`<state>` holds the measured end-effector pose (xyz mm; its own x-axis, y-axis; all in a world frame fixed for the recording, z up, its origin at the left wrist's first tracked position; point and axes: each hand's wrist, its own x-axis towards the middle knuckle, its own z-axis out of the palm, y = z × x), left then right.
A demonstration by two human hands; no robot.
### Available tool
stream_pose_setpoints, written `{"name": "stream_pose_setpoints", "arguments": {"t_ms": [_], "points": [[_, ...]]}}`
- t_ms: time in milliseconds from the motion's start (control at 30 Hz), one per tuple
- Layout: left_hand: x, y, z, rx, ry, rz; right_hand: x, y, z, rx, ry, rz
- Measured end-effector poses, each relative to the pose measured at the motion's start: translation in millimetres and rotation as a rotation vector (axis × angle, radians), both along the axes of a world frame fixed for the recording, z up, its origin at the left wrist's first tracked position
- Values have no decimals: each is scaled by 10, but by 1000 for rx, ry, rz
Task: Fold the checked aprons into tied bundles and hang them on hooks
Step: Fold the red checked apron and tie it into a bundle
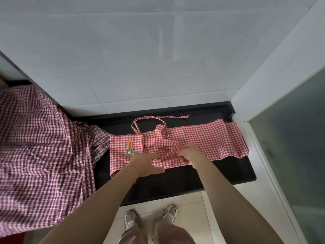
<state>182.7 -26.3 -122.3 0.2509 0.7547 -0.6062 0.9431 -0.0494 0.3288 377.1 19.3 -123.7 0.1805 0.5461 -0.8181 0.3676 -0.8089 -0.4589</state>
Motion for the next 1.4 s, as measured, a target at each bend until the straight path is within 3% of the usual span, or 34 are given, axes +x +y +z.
{"name": "stream_pose_setpoints", "arguments": {"t_ms": [167, 367, 467, 567, 700, 767, 933, 1067, 1167, 1233, 1300, 1400], "points": [[92, -12, 63, 81, 115, -198, -64, 107, 113, 112, -161, 120], [72, 116, 198, 124, 213, -307, -42, 205, 211, 156, -229, 267], [86, 141, 284, 135, 220, -328, -67, 240, 211, 184, -205, 238], [138, 120, 279, 61, -4, -164, -120, 287, 242, 167, -114, 161], [366, 110, 168, -19, -464, 309, -196, 281, 301, 81, -97, 86], [472, 117, 159, 19, -550, 419, -239, 267, 288, 67, -101, 79], [552, 107, 206, -37, -392, 432, -262, 255, 259, 62, -209, 102], [439, 112, 242, 66, -253, 204, -289, 321, 254, 53, -295, 153], [355, 206, 270, 25, -218, 123, -278, 359, 331, 88, -257, 205], [306, 275, 328, -52, -295, 201, -195, 347, 408, 236, -165, 275], [265, 339, 364, -121, -373, 261, -90, 295, 503, 381, -85, 476], [264, 398, 377, -194, -414, 260, -20, 225, 532, 334, -8, 881]]}}
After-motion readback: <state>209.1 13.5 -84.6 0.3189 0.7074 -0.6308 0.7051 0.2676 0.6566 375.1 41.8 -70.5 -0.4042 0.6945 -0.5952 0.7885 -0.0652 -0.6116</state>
